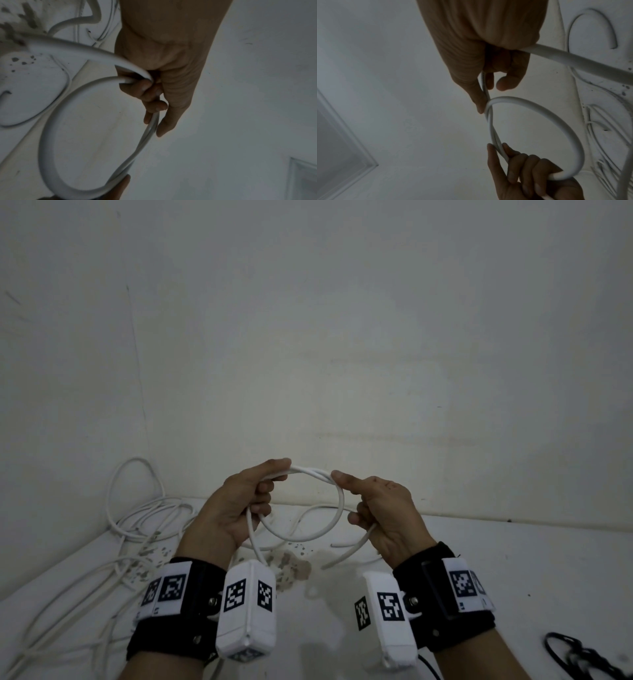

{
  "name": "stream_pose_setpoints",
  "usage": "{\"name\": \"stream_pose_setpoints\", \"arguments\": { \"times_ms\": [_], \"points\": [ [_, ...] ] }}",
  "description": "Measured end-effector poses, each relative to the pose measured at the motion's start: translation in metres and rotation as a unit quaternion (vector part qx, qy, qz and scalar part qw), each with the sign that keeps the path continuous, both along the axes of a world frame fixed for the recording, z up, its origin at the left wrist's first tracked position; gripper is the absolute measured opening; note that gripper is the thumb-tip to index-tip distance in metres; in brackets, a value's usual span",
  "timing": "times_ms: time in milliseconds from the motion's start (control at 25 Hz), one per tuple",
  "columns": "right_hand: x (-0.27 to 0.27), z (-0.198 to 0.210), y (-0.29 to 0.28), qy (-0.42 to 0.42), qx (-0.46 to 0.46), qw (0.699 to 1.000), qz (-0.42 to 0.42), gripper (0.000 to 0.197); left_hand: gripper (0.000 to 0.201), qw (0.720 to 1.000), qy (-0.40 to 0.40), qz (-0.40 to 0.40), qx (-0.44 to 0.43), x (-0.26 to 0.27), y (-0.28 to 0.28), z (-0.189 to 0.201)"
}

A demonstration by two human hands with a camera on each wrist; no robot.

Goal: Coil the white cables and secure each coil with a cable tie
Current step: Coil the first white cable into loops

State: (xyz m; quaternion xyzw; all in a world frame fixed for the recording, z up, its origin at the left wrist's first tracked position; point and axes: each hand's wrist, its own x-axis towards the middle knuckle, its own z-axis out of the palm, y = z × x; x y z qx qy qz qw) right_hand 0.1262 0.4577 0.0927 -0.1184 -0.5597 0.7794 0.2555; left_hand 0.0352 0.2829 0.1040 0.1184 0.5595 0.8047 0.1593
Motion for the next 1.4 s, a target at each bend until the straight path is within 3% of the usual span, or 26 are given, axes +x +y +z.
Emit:
{"name": "stream_pose_setpoints", "arguments": {
  "times_ms": [160,320,400,520,680,840,920,1040,1120,1240,1400],
  "points": [
    [0.001,0.001,0.002,0.005,0.017,1.0,-0.014,0.05,0.034,0.999,0.027,-0.025,0.015,0.001,-0.003,0.002],
    [0.001,-0.002,0.001,0.008,0.035,0.999,-0.02,0.056,0.035,0.995,0.092,0.014,-0.023,0.002,-0.002,-0.001],
    [0.003,-0.001,-0.002,0.012,0.057,0.998,-0.001,0.047,0.028,0.995,0.09,0.047,-0.01,-0.001,0.0,-0.004],
    [0.011,0.0,-0.004,-0.022,0.159,0.982,0.104,0.03,0.025,0.993,0.022,0.096,0.059,-0.016,-0.01,-0.003],
    [0.02,-0.008,0.007,-0.089,0.285,0.918,0.262,0.031,0.032,0.977,-0.09,0.091,0.169,-0.03,-0.037,-0.008],
    [0.018,-0.018,0.003,-0.068,0.28,0.888,0.359,0.028,0.021,0.948,-0.106,0.096,0.283,-0.04,-0.045,-0.017],
    [0.012,-0.021,-0.005,-0.065,0.345,0.884,0.308,0.027,0.025,0.946,-0.094,0.111,0.291,-0.046,-0.046,-0.018],
    [-0.003,-0.023,-0.014,-0.016,0.504,0.863,0.032,0.02,0.025,0.955,-0.072,0.121,0.262,-0.049,-0.048,-0.015],
    [-0.009,-0.023,-0.014,0.02,0.53,0.842,-0.096,0.022,0.024,0.964,-0.044,0.112,0.236,-0.048,-0.045,-0.012],
    [-0.006,-0.027,-0.025,0.006,0.6,0.792,-0.114,0.023,0.025,0.964,-0.014,0.128,0.234,-0.043,-0.034,-0.007],
    [0.008,-0.022,-0.035,-0.061,0.738,0.668,-0.069,0.032,0.025,0.953,-0.009,0.169,0.251,-0.037,-0.023,-0.005]
  ]
}}
